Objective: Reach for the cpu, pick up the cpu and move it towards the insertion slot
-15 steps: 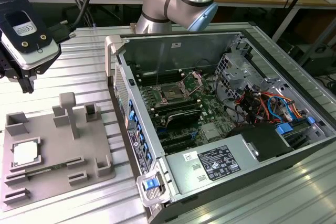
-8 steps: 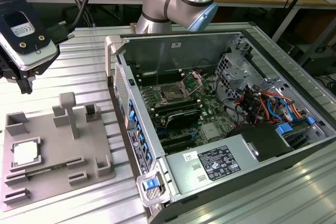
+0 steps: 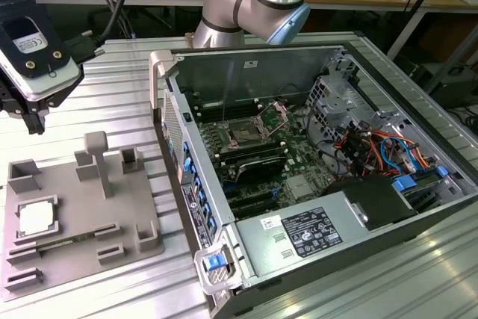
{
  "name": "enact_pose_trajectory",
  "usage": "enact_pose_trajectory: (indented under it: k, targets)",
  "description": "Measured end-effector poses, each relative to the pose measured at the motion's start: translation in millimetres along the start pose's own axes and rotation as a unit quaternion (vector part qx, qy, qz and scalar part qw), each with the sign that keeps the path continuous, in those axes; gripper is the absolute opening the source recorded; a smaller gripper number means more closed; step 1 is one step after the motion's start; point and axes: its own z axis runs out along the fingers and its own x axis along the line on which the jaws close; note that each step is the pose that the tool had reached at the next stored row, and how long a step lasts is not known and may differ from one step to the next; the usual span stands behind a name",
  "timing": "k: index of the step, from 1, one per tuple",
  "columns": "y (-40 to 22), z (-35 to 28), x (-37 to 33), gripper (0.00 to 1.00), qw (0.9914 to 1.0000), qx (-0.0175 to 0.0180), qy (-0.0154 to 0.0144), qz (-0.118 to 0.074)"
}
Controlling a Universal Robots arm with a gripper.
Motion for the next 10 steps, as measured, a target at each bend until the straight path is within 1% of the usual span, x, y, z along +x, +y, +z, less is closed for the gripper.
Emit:
enact_pose_trajectory:
  k: [6,10]
  targets:
    - [-0.1,0.1,1.0,0.11,1.00000,0.0000,0.0003,0.000]
    - [-0.1,0.4,4.9,0.11,1.00000,0.0000,0.0006,0.000]
